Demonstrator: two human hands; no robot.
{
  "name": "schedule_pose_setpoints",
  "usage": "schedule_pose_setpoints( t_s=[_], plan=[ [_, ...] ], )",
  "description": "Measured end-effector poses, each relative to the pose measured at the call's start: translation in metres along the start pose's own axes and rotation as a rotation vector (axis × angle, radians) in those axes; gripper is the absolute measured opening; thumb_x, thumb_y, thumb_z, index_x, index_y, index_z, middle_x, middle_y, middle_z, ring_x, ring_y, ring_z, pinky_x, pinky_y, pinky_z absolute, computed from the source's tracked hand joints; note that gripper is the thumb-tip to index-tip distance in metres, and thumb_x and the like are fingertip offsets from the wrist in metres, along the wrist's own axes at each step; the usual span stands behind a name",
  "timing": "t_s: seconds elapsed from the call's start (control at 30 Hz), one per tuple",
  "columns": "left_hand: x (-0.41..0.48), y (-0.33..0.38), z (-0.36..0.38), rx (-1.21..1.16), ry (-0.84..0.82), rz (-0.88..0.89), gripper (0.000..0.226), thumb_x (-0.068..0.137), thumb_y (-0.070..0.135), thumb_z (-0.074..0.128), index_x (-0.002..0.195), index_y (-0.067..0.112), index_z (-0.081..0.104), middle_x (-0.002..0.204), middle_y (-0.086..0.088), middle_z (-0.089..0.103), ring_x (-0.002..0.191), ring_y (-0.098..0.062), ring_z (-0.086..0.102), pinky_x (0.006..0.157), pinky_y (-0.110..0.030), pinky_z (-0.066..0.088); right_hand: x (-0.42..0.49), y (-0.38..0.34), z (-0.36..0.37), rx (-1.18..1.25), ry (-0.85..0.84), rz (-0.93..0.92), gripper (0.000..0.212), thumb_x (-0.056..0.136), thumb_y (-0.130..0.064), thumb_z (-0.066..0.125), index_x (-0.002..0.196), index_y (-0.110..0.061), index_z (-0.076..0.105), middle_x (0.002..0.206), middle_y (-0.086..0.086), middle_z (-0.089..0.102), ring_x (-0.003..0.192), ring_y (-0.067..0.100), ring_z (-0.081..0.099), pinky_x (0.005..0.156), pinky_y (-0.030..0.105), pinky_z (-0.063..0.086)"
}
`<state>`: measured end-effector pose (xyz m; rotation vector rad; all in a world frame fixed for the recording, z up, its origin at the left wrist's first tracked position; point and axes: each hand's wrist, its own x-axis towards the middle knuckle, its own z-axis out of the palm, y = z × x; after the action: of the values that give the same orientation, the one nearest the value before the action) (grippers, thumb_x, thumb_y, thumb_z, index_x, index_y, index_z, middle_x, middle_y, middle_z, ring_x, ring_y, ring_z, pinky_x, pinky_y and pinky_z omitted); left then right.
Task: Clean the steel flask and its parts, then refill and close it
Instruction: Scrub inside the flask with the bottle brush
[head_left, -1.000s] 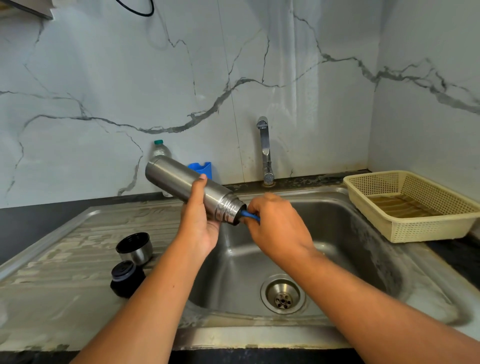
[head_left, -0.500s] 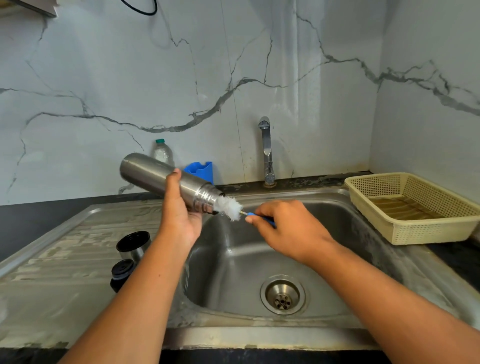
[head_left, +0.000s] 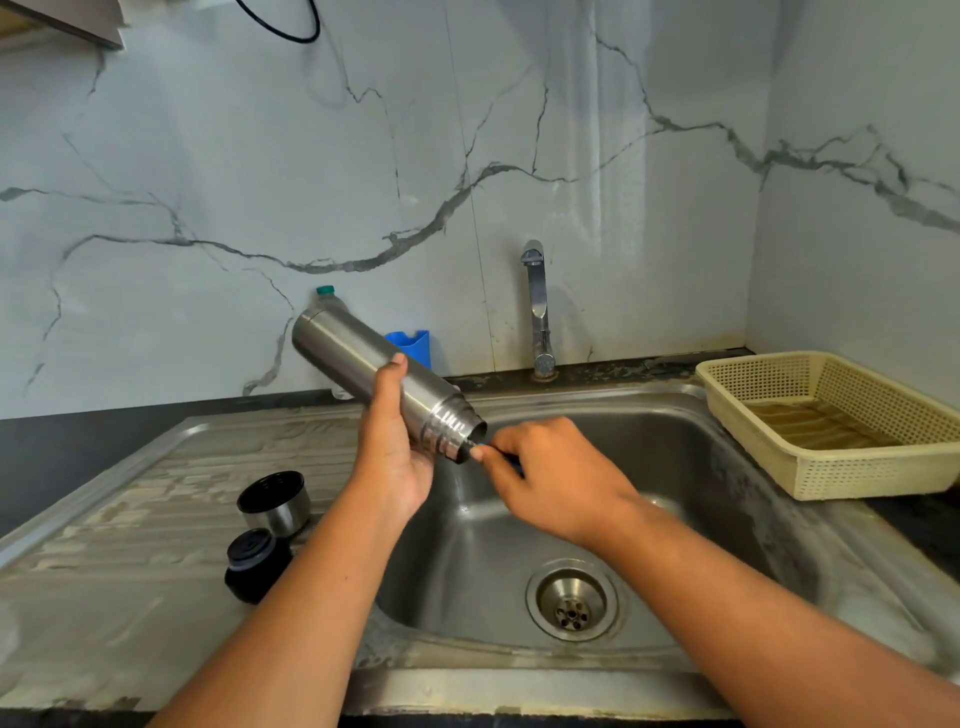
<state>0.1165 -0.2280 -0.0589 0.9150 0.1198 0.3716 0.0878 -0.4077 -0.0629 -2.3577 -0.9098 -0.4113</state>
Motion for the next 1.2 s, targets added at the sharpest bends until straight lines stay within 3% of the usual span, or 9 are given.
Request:
schedule_pose_setpoints(
  t_s=[0.17, 0.37, 0.53, 0.77, 0.93, 1.1, 1.2],
  plan=[
    [0.009, 0.015, -0.004, -0.11, 0.052, 0.044, 0.061, 0.087, 0.041, 0.074, 0.138, 0.011, 0.057, 0.099, -0.01, 0.074, 0.086, -0.023, 0.074, 0.081, -0.04, 0.062, -0.007, 0.017, -0.013, 0.102, -0.046, 0.058, 0.042, 0.097, -0.036, 0.056, 0.06, -0.018, 0.047, 0.053, -0.002, 0.046, 0.048, 0.012, 0.039, 0.048, 0.026, 0.032],
    [-0.001, -0.005, 0.005, 0.062, 0.015, -0.03, 0.058, 0.087, 0.04, 0.075, 0.134, 0.011, 0.058, 0.106, -0.014, 0.071, 0.09, -0.025, 0.073, 0.077, -0.038, 0.062, 0.002, 0.006, 0.001, 0.008, -0.071, 0.102, 0.032, 0.102, -0.035, 0.052, 0.073, -0.022, 0.054, 0.069, 0.0, 0.056, 0.063, 0.019, 0.055, 0.054, 0.029, 0.036],
    [0.011, 0.014, -0.006, -0.049, 0.115, 0.012, 0.051, 0.089, 0.038, 0.075, 0.129, 0.013, 0.058, 0.103, -0.009, 0.074, 0.084, -0.021, 0.075, 0.076, -0.04, 0.063, -0.003, 0.012, -0.009, -0.089, -0.047, 0.157, 0.033, 0.103, -0.039, 0.053, 0.078, -0.018, 0.061, 0.073, -0.002, 0.055, 0.066, 0.02, 0.055, 0.055, 0.031, 0.039],
    [0.007, -0.003, 0.005, 0.072, 0.085, -0.034, 0.052, 0.086, 0.035, 0.079, 0.128, 0.014, 0.057, 0.116, -0.015, 0.072, 0.105, -0.029, 0.074, 0.079, -0.041, 0.064, 0.004, 0.001, 0.001, -0.126, -0.03, 0.251, 0.022, 0.103, -0.033, 0.055, 0.102, -0.019, 0.071, 0.08, -0.002, 0.051, 0.074, 0.022, 0.054, 0.064, 0.031, 0.04],
    [0.015, 0.007, -0.008, -0.01, 0.135, 0.012, 0.055, 0.085, 0.034, 0.08, 0.131, 0.014, 0.057, 0.125, -0.016, 0.071, 0.108, -0.029, 0.074, 0.092, -0.053, 0.06, 0.0, 0.009, -0.01, -0.133, -0.086, 0.32, 0.032, 0.104, -0.036, 0.053, 0.074, -0.026, 0.055, 0.072, -0.001, 0.053, 0.062, 0.017, 0.05, 0.053, 0.028, 0.036],
    [0.007, -0.012, 0.001, 0.084, 0.073, -0.063, 0.057, 0.085, 0.036, 0.081, 0.131, 0.014, 0.056, 0.124, -0.017, 0.071, 0.108, -0.03, 0.074, 0.089, -0.047, 0.062, 0.004, 0.001, 0.005, -0.102, -0.086, 0.334, 0.017, 0.104, -0.028, 0.051, 0.103, -0.019, 0.066, 0.088, 0.002, 0.061, 0.076, 0.022, 0.056, 0.065, 0.033, 0.044],
    [0.008, -0.012, 0.005, 0.1, 0.056, -0.06, 0.055, 0.086, 0.037, 0.079, 0.13, 0.013, 0.056, 0.119, -0.014, 0.072, 0.104, -0.027, 0.074, 0.088, -0.045, 0.062, 0.001, 0.0, 0.002, -0.063, -0.092, 0.315, 0.021, 0.105, -0.033, 0.048, 0.096, -0.02, 0.062, 0.084, 0.001, 0.057, 0.075, 0.023, 0.057, 0.061, 0.031, 0.041]
  ],
)
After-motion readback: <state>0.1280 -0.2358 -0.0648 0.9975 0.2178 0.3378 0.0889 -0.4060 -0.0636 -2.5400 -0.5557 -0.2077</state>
